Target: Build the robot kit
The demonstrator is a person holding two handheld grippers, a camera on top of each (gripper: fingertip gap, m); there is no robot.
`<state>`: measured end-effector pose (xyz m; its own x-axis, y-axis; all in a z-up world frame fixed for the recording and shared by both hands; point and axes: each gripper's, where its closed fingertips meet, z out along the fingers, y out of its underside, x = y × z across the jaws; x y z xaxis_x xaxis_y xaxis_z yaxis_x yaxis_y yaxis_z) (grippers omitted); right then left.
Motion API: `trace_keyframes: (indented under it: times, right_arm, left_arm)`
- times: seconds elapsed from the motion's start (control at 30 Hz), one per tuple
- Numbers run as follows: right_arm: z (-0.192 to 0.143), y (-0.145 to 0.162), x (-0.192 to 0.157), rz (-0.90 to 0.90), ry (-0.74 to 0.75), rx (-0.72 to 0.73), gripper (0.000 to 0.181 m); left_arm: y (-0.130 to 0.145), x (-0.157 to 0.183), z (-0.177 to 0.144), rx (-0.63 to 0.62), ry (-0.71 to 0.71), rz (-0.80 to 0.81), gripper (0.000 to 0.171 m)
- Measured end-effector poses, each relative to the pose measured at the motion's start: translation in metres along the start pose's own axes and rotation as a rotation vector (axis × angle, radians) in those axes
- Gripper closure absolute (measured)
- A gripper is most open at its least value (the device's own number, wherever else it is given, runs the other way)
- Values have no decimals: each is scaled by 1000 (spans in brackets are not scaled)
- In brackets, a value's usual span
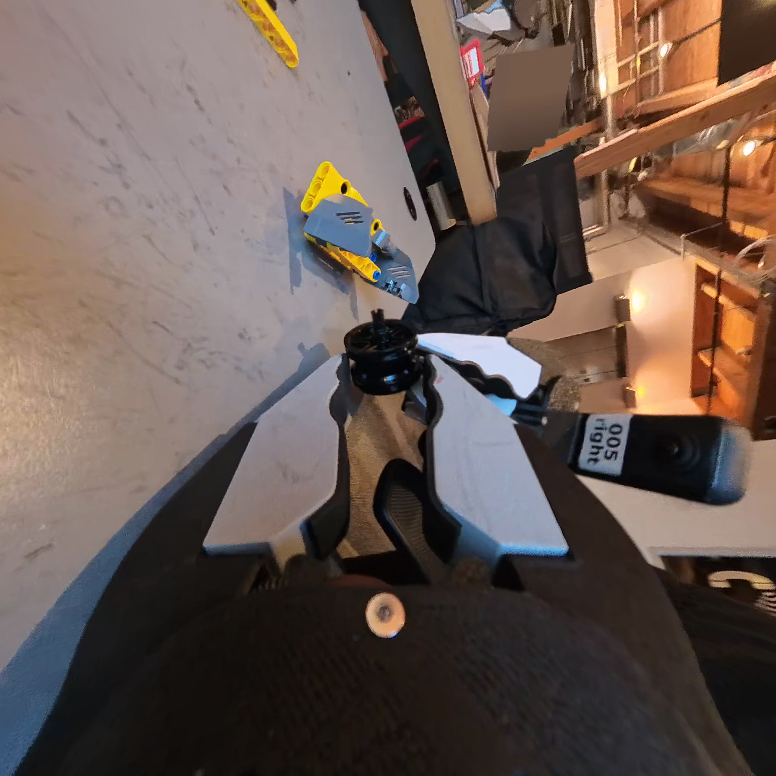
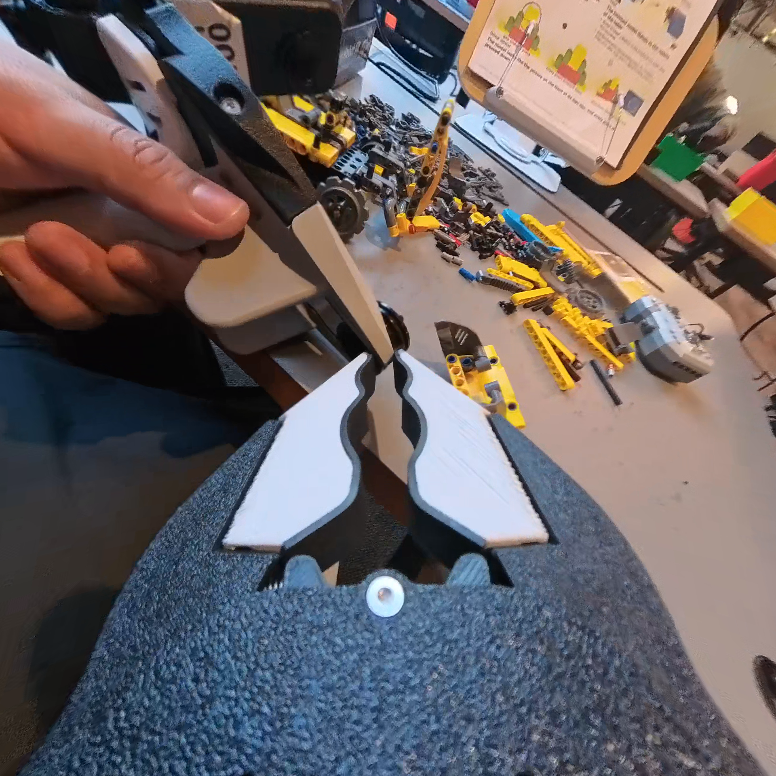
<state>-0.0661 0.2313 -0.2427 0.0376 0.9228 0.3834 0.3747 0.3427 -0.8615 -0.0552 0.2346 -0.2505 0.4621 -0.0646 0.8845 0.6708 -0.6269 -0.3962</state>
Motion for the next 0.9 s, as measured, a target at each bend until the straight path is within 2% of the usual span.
trace_keyframes:
  times: [0.1,0.27,0.47,0.67,0.77,0.9]
  right_arm:
    - [1,1,-1,43,-14,-2,173]
    - [1,-2,5,117,-13,48,173]
    - [-4,-12,15,46,81,107,171]
    - [-2,-19,5,157,0,108,168]
    - [2,-26,2,181,-2,111,165]
    - [6,-37,2,294,-24,170,163]
  left_arm:
    - [-1,-1,0,-7,-32,63,139]
    - [-3,3,3,13,63,-116,140]
    - [-10,17,5,46,148,-131,140]
    - [-14,22,-9,79,223,-164,141]
    - [-11,23,-14,63,221,-126,141]
    - [-15,28,-19,79,253,-121,140]
